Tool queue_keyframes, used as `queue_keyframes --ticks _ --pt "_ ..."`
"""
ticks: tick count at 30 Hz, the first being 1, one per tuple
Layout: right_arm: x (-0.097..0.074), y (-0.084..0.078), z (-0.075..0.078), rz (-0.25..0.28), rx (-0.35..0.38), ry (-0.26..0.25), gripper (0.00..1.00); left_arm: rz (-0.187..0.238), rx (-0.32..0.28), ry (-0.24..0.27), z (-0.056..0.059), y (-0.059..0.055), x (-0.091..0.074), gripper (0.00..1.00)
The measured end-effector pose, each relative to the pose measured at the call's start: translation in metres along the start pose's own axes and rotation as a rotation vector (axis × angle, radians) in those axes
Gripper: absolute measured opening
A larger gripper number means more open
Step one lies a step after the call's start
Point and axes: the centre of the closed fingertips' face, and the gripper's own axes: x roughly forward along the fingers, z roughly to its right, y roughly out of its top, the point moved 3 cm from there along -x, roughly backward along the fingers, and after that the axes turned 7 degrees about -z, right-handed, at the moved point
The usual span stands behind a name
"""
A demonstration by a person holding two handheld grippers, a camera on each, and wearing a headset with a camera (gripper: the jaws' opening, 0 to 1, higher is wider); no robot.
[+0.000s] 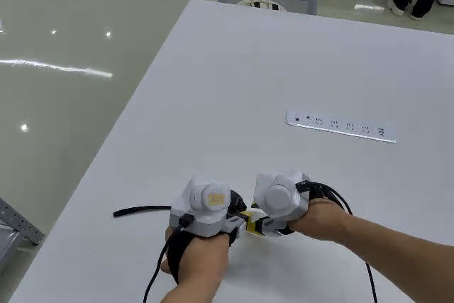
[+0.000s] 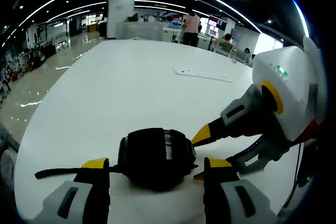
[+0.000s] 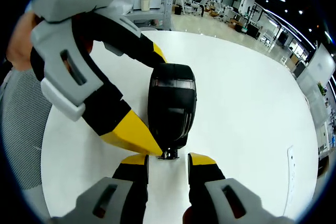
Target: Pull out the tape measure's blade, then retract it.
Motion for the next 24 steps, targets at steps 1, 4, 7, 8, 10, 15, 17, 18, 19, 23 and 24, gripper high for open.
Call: queue_keyframes --ticks 1,4,7,8,10,15,17,18,19,23,24 --pt "-0.001 0.000 0.000 0.002 0.004 -0.004 0.31 -0.002 0.001 0.001 -0.001 -0.001 -0.001 0.71" --pt "-0.006 0.001 0.000 0.011 0.028 -0.028 0.35 -0.006 0.001 0.008 -0.005 -0.004 -0.004 0.71" --pt "-0.009 0.000 -0.001 0.025 0.062 -0.038 0.35 -0.010 0.006 0.012 -0.008 -0.007 -0.008 0.71" --pt "-0.011 0.000 -0.001 0.030 0.073 -0.049 0.35 -0.012 0.010 0.014 -0.010 -0.008 -0.009 0.71" --pt "-0.013 0.001 -0.002 0.040 0.094 -0.055 0.35 -0.015 0.020 0.016 -0.010 -0.010 -0.011 0.71" --pt "-0.019 -0.001 -0.004 0.059 0.145 -0.079 0.37 -0.014 0.042 0.015 -0.009 -0.012 -0.017 0.72" --pt "-0.023 -0.002 -0.004 0.068 0.196 -0.108 0.39 -0.017 0.049 0.014 -0.009 -0.013 -0.018 0.73" --pt "-0.023 -0.003 -0.004 0.077 0.212 -0.115 0.39 -0.018 0.052 0.013 -0.009 -0.014 -0.019 0.73" --pt "-0.025 -0.005 -0.005 0.082 0.229 -0.123 0.40 -0.017 0.055 0.013 -0.008 -0.014 -0.020 0.73" --pt "-0.033 -0.011 -0.009 0.110 0.326 -0.163 0.41 -0.019 0.080 0.011 -0.007 -0.015 -0.026 0.75" --pt "-0.034 -0.012 -0.009 0.109 0.325 -0.169 0.41 -0.018 0.081 0.011 -0.007 -0.015 -0.027 0.76"
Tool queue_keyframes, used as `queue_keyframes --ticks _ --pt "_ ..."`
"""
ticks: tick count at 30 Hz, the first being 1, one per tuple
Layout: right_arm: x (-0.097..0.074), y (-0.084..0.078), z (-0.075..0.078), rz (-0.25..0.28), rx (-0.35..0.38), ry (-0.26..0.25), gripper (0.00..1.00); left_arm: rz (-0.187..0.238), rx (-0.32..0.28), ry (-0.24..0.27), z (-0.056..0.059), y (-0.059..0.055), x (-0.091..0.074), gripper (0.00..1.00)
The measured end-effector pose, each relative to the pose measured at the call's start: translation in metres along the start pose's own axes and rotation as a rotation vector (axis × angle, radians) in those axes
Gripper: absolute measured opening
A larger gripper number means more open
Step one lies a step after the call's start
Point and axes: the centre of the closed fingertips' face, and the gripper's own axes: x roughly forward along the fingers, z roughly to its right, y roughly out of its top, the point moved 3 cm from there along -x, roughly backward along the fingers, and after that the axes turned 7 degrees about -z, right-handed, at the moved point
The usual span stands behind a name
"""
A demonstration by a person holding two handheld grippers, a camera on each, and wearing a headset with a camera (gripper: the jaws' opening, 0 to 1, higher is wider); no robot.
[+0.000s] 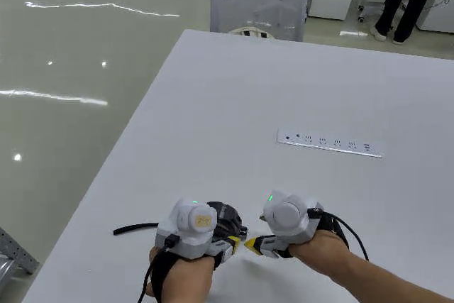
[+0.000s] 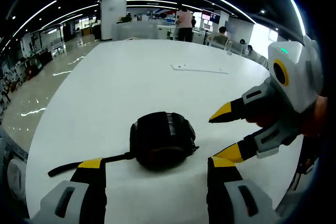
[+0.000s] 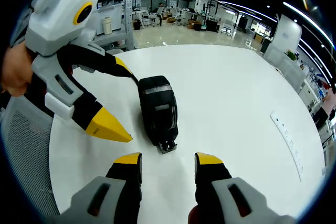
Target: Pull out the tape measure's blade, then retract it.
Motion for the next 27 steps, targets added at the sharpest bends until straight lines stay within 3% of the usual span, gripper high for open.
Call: queue_keyframes --ticks 17,27 --pt "-0.045 -0.011 -0.009 0.083 0.177 -0.101 0.47 0.030 0.009 0.005 0.000 -0.009 -0.030 0.77" --pt "-0.075 -0.021 -0.017 0.129 0.337 -0.149 0.55 0.041 0.016 -0.016 0.005 -0.015 -0.049 0.80"
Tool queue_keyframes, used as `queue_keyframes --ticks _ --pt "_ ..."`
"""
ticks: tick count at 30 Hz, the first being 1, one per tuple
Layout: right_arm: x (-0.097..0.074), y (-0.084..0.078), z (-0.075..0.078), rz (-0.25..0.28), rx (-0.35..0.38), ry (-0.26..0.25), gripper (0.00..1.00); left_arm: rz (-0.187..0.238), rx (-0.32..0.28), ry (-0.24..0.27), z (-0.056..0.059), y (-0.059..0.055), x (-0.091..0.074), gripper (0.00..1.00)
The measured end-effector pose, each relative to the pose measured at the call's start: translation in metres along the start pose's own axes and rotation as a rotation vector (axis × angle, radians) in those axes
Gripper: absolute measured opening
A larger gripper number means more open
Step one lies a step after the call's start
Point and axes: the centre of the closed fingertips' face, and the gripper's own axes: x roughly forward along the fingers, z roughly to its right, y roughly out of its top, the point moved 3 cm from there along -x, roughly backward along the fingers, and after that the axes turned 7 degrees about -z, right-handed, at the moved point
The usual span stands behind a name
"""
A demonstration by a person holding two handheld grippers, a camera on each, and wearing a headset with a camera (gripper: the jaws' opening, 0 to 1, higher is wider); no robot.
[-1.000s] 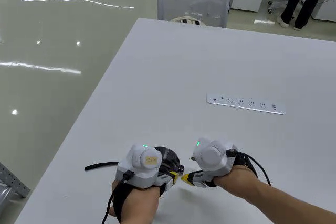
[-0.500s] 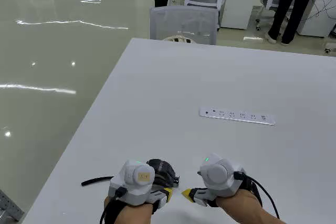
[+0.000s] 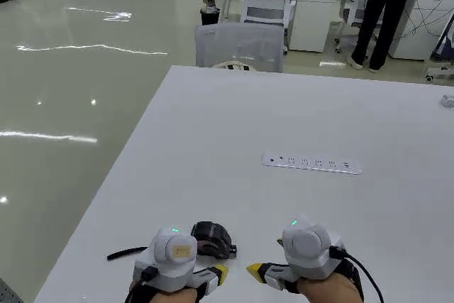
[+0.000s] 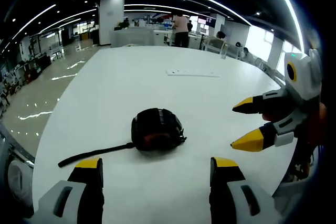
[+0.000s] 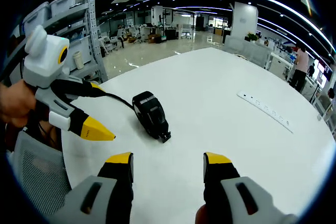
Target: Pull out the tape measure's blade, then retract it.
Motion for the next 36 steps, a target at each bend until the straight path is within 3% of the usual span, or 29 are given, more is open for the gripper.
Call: queue_keyframes --ticks 10,18,36 --pt "-0.028 -0.016 0.002 0.014 0.082 -0.029 0.64 -0.003 0.001 -0.008 0.003 -0.013 -0.015 0.83" --pt "-0.047 -0.034 0.001 0.005 0.108 -0.044 0.72 0.016 -0.005 -0.001 -0.002 -0.014 -0.031 0.84" --pt "-0.082 -0.032 -0.022 0.043 0.137 -0.007 0.87 0.003 -0.021 -0.035 0.005 -0.030 -0.061 0.93"
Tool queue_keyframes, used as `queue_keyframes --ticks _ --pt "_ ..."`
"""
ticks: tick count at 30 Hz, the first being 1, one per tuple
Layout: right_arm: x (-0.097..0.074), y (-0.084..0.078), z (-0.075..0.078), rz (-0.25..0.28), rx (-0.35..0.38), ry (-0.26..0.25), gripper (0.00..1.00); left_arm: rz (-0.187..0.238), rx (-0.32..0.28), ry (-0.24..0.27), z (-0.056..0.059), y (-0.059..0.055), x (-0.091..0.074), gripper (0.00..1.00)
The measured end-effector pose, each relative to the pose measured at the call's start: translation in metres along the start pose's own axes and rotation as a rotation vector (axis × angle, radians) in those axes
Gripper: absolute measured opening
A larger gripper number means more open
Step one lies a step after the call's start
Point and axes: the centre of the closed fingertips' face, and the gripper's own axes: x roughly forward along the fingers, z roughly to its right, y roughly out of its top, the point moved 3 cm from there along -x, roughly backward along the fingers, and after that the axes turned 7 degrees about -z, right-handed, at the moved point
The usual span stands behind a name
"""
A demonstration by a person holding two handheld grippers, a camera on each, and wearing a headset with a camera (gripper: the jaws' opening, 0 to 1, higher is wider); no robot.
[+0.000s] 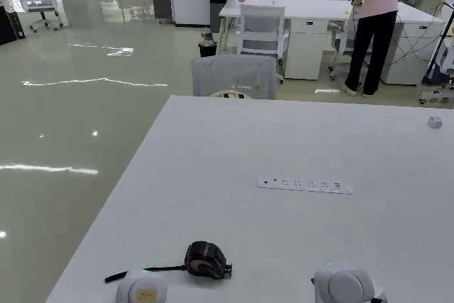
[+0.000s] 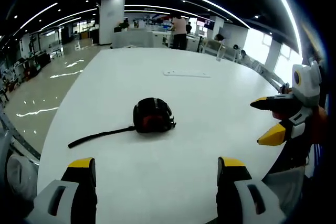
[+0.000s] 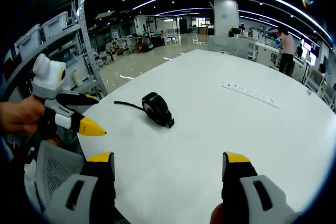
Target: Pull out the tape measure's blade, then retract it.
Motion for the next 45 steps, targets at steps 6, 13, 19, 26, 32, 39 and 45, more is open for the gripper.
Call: queue_keyframes --ticks 6,13,19,26,32,39,45 --pt "-0.013 -0.001 -0.001 0.011 0.036 -0.018 0.90 -0.004 0.017 -0.009 0.002 -0.005 -0.007 0.95" --pt "-0.024 -0.009 -0.011 0.001 0.036 -0.029 0.94 0.001 0.028 -0.008 0.001 -0.006 -0.014 0.97" --pt "-0.032 -0.016 -0.014 -0.012 0.043 -0.035 0.99 0.002 0.025 0.006 0.000 -0.010 -0.023 1.00" --pt "-0.042 -0.016 -0.013 -0.020 0.062 -0.047 1.00 0.003 0.030 0.008 0.003 -0.014 -0.030 1.00" --pt "-0.054 -0.017 -0.007 -0.021 0.068 -0.080 1.00 0.007 0.017 0.015 0.003 -0.014 -0.035 1.00" --pt "-0.060 -0.019 -0.006 -0.024 0.070 -0.095 1.00 0.016 0.008 0.020 0.003 -0.012 -0.038 1.00" --pt "-0.059 -0.021 -0.008 -0.033 0.065 -0.093 1.00 0.013 0.004 0.020 0.004 -0.014 -0.039 1.00"
